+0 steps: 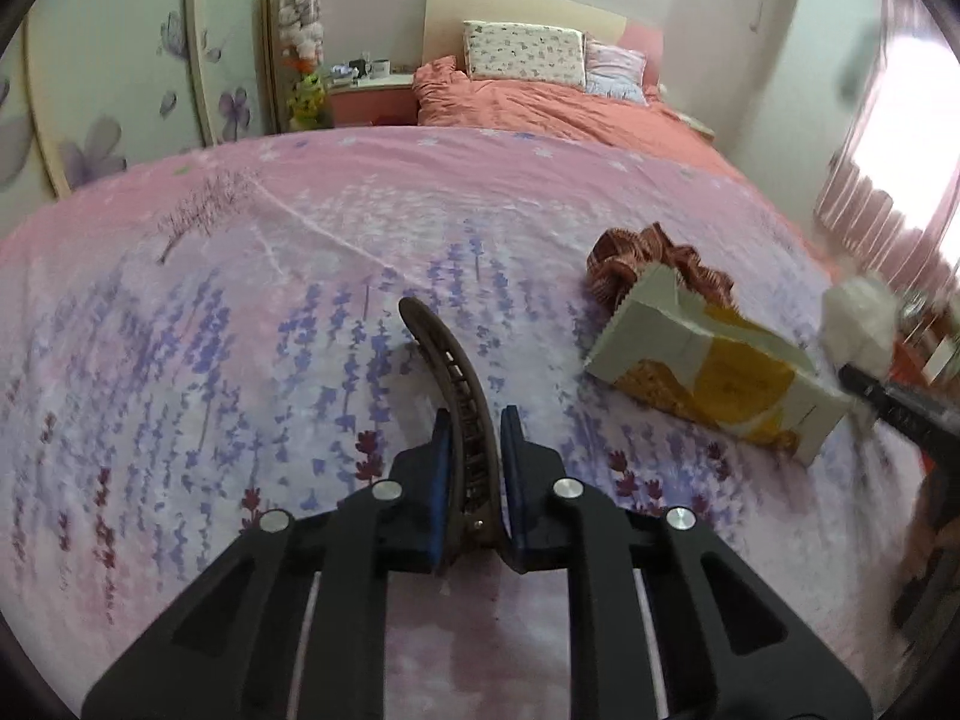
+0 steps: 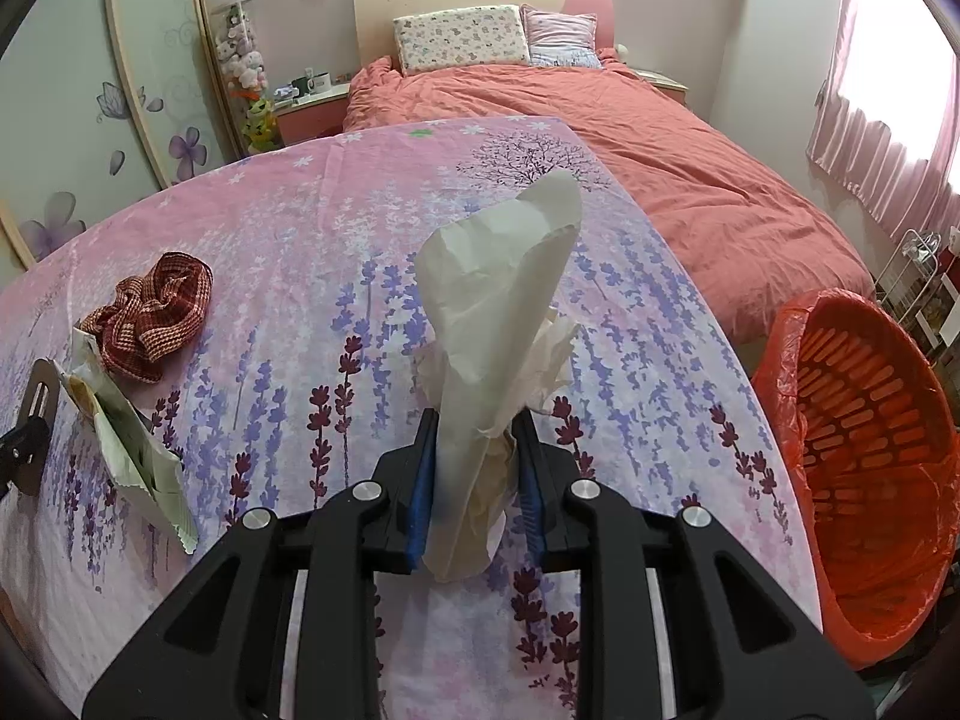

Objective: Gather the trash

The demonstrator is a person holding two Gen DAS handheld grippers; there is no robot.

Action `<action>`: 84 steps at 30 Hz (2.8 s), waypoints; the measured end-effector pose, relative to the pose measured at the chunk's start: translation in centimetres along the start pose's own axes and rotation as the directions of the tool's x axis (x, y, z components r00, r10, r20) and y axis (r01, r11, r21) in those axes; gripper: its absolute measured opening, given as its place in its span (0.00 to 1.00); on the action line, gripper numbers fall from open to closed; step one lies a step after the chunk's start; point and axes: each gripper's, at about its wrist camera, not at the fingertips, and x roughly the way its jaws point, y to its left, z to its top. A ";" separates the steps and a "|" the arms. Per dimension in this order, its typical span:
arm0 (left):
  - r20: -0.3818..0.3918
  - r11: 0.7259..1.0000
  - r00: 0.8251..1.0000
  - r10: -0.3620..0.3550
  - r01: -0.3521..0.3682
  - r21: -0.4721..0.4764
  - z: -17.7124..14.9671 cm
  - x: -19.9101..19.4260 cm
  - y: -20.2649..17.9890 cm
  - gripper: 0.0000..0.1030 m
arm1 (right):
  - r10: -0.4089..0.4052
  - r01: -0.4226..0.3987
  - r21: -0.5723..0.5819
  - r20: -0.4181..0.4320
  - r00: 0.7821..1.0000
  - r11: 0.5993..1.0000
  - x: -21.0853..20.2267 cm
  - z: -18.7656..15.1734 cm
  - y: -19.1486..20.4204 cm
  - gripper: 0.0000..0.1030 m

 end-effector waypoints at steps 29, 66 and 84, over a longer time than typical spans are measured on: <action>-0.023 0.990 0.990 0.136 -0.137 -0.043 0.5 1.2 0.8 0.29 | 0.009 -0.009 0.007 0.000 1.000 1.000 0.1 0.0 0.0 0.24; 0.044 0.998 0.997 0.070 -0.070 0.000 0.2 -3.5 0.4 0.17 | 0.140 -0.141 0.001 0.102 0.985 0.990 -5.1 -1.3 -0.7 0.21; 0.119 0.926 0.944 -0.309 0.269 0.266 2.2 -11.4 -19.3 0.17 | 0.096 -0.121 0.085 0.248 0.964 0.989 -12.8 -2.0 -9.9 0.21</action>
